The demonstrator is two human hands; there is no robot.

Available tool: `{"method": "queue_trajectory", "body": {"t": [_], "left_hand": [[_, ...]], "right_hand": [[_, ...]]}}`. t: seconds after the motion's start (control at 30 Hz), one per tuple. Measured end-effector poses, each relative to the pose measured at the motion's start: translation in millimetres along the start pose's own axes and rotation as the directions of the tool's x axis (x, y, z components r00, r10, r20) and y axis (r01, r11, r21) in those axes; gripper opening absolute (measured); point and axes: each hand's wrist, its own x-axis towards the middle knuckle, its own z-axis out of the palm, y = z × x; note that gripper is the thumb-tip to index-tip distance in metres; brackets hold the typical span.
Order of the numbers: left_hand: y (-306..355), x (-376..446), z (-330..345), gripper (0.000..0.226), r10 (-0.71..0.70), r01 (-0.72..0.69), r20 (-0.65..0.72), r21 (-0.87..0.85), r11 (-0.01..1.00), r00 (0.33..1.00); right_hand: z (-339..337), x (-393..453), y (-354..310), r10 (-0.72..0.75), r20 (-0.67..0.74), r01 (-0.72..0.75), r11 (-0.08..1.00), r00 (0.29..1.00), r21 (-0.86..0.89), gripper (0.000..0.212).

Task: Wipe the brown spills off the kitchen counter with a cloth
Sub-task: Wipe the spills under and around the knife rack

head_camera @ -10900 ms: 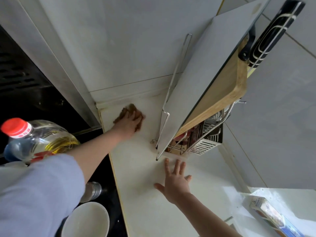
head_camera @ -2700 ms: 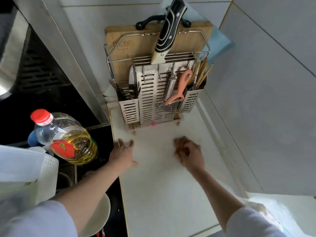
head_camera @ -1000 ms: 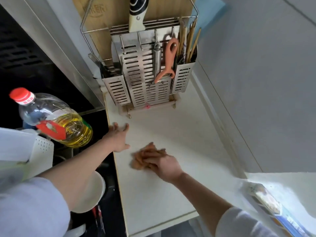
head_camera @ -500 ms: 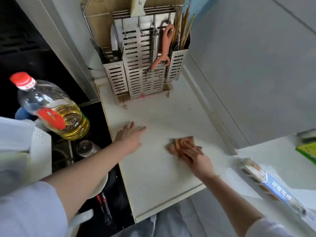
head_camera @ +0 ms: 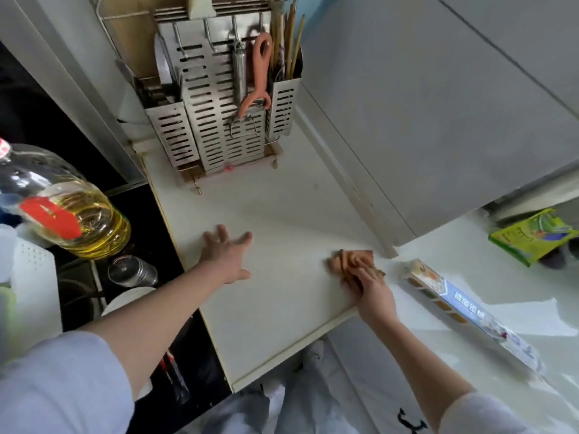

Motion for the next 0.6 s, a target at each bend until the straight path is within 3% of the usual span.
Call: {"method": "queue_trajectory", "body": {"t": [0.07, 0.1, 0.2, 0.3, 0.37, 0.43, 0.5, 0.6], "left_hand": [[1.8, 0.5, 1.3, 0.093, 0.005, -0.005, 0.007, 0.019, 1.000, 1.000], [1.7, 1.2, 1.6, 0.094, 0.005, -0.006, 0.011, 0.026, 1.000, 1.000], [0.5, 2.8, 2.3, 0.095, 0.003, -0.004, 0.016, 0.044, 0.999, 1.000], [0.5, 4.0, 2.5, 0.096, 0.004, -0.005, 0.034, 0.047, 0.999, 0.999], [0.5, 3.6, 1.5, 0.096, -0.006, 0.003, 0.049, 0.057, 0.998, 0.999], [-1.4, 2.8, -1.2, 0.097, -0.017, 0.012, 0.067, 0.069, 0.998, 0.998], [3.4, -2.0, -5.1, 0.098, -0.034, 0.027, 0.082, 0.085, 0.996, 0.996], [22.7, -10.6, -11.2, 0.094, -0.105, 0.098, 0.065, 0.097, 0.990, 0.992]], "right_hand": [[-5.6, 4.8, 10.5, 0.133, -0.072, -0.136, 0.990, 0.988, -0.036, 0.022], [-2.6, -1.0, 1.5, 0.124, -0.082, -0.127, 0.991, 0.989, -0.039, 0.019], [25.3, -46.0, -54.9, -0.122, 0.031, 0.121, 0.992, 0.992, 0.035, 0.015], [64.1, -93.4, -125.8, -0.393, 0.268, 0.353, 0.917, 0.880, 0.187, 0.023], [83.2, -107.5, -149.2, -0.480, 0.363, 0.428, 0.877, 0.799, 0.218, 0.023], [86.3, -104.3, -146.8, -0.509, 0.401, 0.449, 0.861, 0.762, 0.240, 0.025], [73.8, -95.8, -119.1, -0.486, 0.404, 0.417, 0.874, 0.775, 0.250, 0.024], [38.9, -68.2, -62.8, -0.293, 0.292, 0.249, 0.952, 0.910, 0.179, 0.021]]}}
